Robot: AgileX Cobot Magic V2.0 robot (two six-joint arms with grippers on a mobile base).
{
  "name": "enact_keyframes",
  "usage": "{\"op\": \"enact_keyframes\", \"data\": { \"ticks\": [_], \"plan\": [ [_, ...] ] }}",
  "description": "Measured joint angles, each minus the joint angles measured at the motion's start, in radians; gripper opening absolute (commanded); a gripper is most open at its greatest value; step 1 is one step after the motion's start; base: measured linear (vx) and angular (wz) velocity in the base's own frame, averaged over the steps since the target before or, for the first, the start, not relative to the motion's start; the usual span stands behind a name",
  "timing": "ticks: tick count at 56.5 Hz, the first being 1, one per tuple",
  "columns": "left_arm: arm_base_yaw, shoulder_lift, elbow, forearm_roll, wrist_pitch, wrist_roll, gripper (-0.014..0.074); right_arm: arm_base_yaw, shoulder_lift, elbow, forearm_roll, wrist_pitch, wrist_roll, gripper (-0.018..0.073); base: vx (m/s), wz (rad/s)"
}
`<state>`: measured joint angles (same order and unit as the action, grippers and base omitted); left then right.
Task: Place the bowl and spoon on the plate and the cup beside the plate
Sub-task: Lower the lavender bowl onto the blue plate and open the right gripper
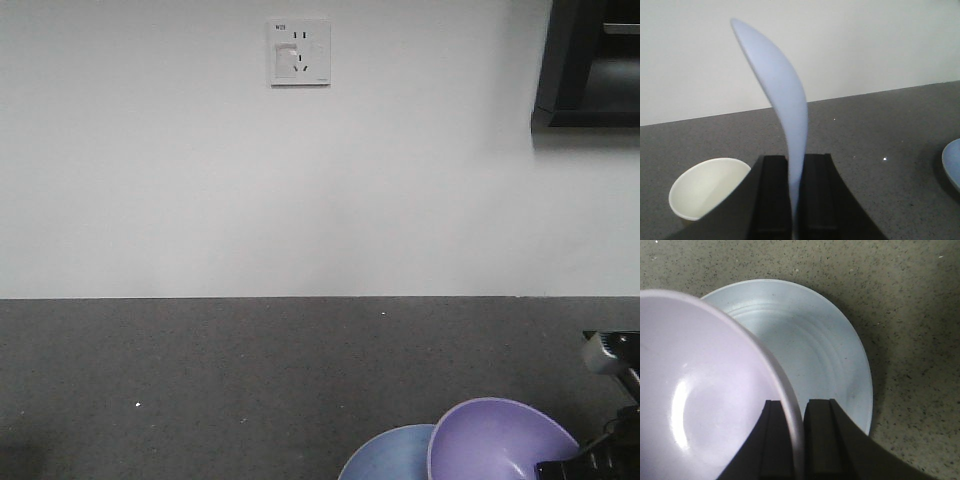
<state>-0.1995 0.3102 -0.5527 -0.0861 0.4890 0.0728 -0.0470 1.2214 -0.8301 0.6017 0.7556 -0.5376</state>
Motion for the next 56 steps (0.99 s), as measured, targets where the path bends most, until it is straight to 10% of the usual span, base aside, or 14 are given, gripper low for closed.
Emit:
{"op": "enact_keyframes", "data": {
  "ticks": [44, 56],
  "plan": [
    [0.000, 0.000, 0.000, 0.000, 0.026, -0.001, -0.0006, 0.143, 0.289, -0.072, -0.001, -0.066, 0.046, 0.0000, 0.00, 0.00],
    [0.000, 0.000, 0.000, 0.000, 0.051, -0.001, -0.0006, 0.143, 0.302, -0.072, -0.001, -0.082, 0.046, 0.0190, 0.00, 0.00]
  ]
}}
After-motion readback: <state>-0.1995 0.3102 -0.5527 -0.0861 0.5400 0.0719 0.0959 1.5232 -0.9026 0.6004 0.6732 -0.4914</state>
